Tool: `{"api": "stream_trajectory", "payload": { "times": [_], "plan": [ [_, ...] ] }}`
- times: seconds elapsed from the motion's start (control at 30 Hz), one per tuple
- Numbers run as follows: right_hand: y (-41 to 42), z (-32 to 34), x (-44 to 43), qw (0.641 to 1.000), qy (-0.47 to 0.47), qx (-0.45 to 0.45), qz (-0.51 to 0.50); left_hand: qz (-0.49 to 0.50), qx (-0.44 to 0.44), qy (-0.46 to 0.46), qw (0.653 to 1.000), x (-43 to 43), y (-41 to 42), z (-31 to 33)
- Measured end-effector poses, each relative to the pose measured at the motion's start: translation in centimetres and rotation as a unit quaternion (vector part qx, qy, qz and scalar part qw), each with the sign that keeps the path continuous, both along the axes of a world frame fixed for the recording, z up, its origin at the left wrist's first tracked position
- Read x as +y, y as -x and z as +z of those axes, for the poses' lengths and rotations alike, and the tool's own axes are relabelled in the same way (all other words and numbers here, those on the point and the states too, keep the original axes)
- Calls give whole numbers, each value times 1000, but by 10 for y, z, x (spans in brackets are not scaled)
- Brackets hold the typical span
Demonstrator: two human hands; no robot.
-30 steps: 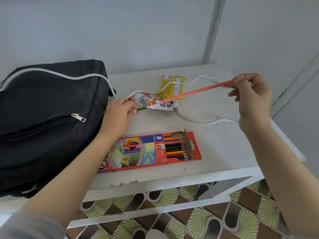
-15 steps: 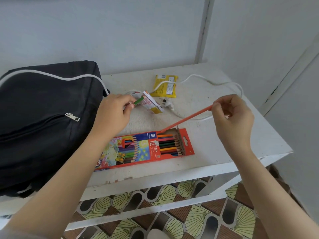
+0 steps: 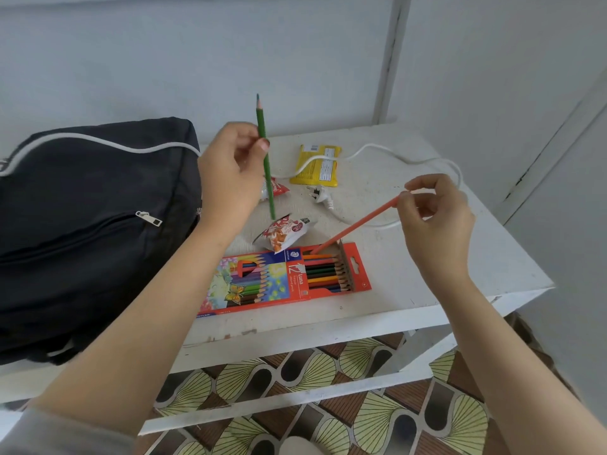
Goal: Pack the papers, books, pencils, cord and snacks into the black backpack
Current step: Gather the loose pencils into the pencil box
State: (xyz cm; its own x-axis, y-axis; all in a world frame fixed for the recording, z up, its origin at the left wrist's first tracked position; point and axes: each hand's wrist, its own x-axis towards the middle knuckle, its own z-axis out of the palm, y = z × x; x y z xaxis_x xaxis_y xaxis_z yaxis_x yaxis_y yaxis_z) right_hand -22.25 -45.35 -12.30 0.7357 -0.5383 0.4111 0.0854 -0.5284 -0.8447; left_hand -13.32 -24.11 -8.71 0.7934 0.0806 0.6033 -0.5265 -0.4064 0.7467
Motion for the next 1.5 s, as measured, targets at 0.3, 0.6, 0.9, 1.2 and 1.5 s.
{"api": "stream_trajectory", "payload": {
  "times": [0.3,0.6,0.9,1.2,1.5],
  "plan": [
    [13,-16,16,994,74,57,49,-105,0,62,993,-38,19,-7],
    [12,-45,17,971,195,130,49,-128,-1,1,992,-44,18,-22],
    [13,-64,7,967,180,175,40,-178,-3,-41,983,-51,14,-34],
    [20,-68,8,963,179,199,13,-218,40,-133,966,-63,5,-38],
    [23,-71,10,960,184,211,-1,-264,121,-208,934,-87,5,-39]
  ]
}}
